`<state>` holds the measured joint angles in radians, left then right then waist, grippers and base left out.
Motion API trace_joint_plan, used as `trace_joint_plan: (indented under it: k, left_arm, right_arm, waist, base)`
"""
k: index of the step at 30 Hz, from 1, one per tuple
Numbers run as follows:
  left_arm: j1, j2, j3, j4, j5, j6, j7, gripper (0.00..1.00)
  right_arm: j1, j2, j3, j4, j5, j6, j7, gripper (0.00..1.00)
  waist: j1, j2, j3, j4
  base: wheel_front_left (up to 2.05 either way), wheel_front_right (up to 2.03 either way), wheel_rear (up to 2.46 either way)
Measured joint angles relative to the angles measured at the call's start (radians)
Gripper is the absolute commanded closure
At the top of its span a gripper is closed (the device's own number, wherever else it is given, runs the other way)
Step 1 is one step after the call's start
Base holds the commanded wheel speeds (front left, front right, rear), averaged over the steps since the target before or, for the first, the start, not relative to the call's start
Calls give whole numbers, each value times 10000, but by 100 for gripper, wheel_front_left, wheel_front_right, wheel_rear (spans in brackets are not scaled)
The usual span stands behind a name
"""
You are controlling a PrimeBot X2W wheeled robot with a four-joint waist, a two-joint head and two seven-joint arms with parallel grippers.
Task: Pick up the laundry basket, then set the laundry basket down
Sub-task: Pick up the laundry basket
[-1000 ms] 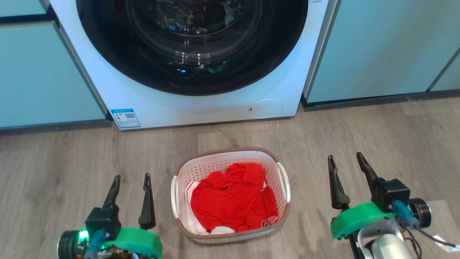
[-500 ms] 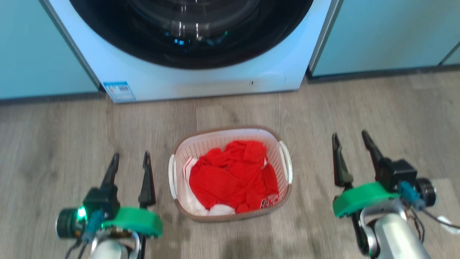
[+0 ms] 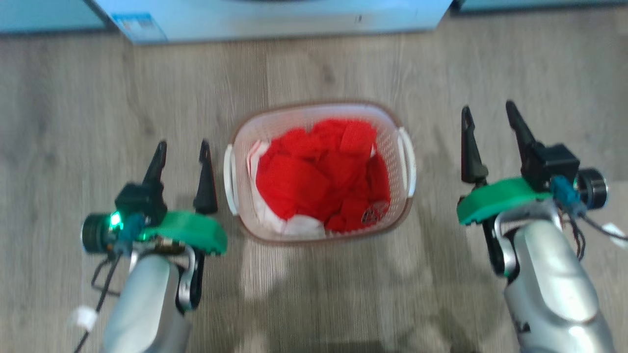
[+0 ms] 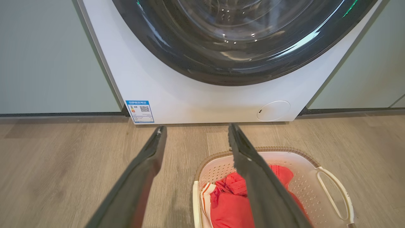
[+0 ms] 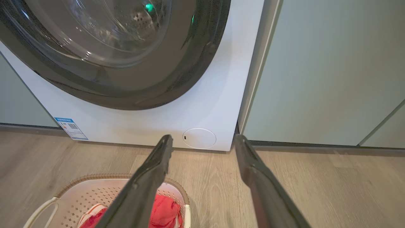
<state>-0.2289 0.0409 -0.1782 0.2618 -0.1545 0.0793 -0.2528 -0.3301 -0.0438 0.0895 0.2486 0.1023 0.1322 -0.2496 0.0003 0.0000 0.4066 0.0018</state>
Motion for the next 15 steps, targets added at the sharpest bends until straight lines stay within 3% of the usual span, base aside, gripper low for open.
trace_joint_plan:
  k: [15]
  left_arm:
    - [-2981,-88,-940,3080,-1350,-127,-10,0]
  right_arm:
    - [-2371,-88,-228,2380,-407,0,-2,0]
  waist:
    - [1,-1,3227,388]
  base:
    - [0,0,0]
